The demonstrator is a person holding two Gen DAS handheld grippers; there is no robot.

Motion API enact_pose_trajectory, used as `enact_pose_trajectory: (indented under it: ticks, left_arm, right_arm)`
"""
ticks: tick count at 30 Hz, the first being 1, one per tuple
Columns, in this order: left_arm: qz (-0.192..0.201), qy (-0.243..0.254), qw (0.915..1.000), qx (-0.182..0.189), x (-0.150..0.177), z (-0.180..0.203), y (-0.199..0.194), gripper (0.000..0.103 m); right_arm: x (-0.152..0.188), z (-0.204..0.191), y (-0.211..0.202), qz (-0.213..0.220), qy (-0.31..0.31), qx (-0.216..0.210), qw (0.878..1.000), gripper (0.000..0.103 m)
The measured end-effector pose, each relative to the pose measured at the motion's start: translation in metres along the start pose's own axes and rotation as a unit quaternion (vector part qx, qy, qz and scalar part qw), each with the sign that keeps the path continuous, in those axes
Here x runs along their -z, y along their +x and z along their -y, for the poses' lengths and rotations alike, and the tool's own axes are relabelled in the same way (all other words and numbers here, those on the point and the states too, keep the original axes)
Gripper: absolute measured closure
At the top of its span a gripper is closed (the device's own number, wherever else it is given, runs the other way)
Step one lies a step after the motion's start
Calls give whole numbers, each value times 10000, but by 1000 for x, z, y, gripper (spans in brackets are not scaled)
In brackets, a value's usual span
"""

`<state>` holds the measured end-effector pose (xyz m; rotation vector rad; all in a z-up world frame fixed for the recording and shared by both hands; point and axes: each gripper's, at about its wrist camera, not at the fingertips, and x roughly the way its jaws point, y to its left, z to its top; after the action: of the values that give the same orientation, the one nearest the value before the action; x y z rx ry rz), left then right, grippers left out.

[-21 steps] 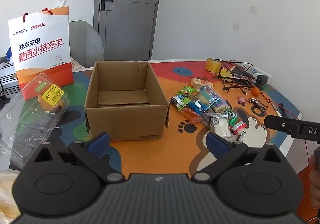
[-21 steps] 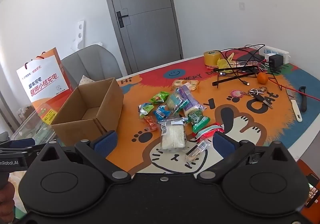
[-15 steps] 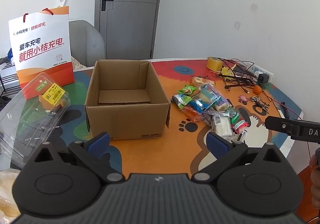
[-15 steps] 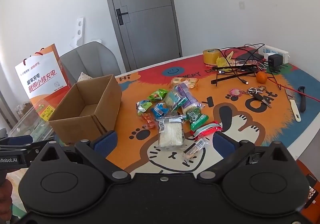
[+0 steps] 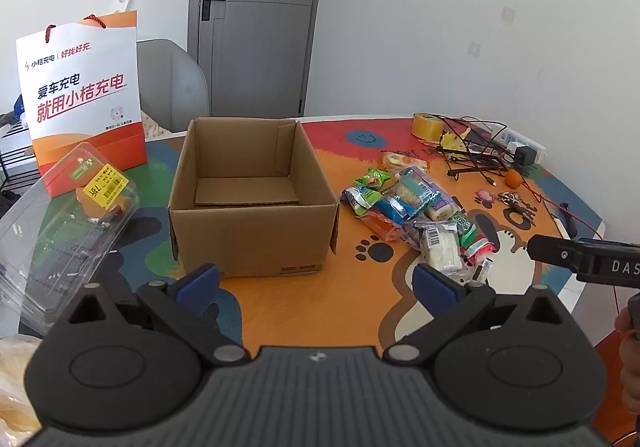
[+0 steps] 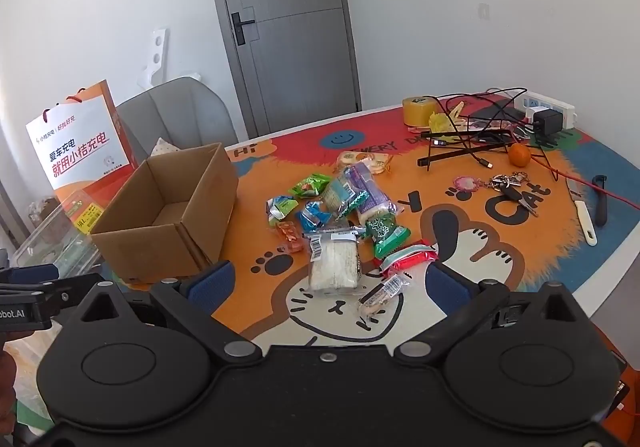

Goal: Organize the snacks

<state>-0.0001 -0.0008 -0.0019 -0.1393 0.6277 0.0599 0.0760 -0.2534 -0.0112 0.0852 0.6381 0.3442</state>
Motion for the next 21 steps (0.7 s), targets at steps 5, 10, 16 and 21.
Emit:
enact_pose_trajectory:
  ticks: [5, 10, 16, 21]
  left_arm:
    - [1, 19, 10000, 6, 0, 2, 0, 1]
    - [-6, 15, 10000, 6, 0, 3, 1, 1]
    - [-9, -24, 10000, 14, 0, 2, 1, 1]
    - [15, -55, 10000, 14, -1, 2, 0, 1]
  right_arm:
    - [0, 0, -1, 45, -57, 0, 10000, 0]
    - [0, -1, -1, 54, -105, -2, 9999, 0]
    - [0, -2, 0, 20, -130, -1, 9999, 0]
    - [-1, -4, -1, 41, -149, -13, 9999, 0]
